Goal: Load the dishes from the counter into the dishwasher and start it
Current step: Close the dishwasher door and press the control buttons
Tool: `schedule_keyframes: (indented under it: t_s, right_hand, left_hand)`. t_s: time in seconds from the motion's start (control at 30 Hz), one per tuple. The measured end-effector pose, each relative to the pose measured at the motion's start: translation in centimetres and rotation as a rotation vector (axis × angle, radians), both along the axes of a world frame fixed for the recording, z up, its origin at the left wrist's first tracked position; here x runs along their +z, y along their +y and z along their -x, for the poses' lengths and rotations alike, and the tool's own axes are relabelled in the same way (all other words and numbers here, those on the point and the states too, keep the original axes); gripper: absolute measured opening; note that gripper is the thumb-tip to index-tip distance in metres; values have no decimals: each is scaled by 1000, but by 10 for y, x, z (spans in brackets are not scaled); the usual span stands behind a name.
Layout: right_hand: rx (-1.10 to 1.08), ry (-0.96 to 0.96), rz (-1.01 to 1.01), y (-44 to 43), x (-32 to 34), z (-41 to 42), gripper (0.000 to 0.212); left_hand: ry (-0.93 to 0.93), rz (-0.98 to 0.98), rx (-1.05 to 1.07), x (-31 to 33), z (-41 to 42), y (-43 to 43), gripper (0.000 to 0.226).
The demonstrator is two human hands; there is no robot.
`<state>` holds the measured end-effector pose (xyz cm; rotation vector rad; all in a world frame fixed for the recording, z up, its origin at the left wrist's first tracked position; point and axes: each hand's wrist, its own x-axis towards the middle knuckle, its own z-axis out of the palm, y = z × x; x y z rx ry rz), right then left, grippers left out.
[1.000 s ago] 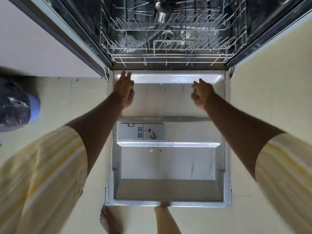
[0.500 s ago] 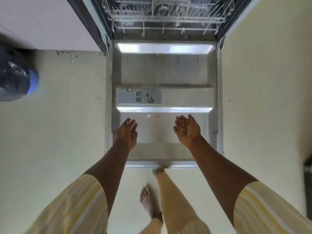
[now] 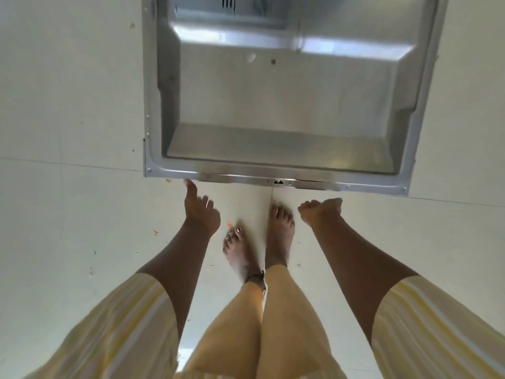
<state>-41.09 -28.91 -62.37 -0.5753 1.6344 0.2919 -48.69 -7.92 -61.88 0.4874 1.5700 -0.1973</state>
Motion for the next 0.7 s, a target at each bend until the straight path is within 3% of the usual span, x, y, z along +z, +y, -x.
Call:
schedule_keyframes:
  t_s: [0.13,0.23,0.33,0.53,0.63,0.7]
  right_hand:
    - [-114,-246,47,14,-25,-6,53]
    - [-134,-263,33,12,-25,-4,51]
    - [-97,-262,-19,4,-10,-4,36]
    - [-93,-204,-38,-2,103,-8,44]
    - [-72,-233,-79,-5,181,-22,41]
    - [10,-290,-99,-5,235,-35,41]
  left_hand:
    - [-201,48,159,-13,-10,5,79]
    - [-262,45,267,-13,-17,6,77]
    - [-269,59,379,4,-19,8,78]
    - [-207,10,270,112,-23,7,76]
    - [-196,-64,210,187,-33,8,57]
    - [-221,-103,192,237,-48,9,62]
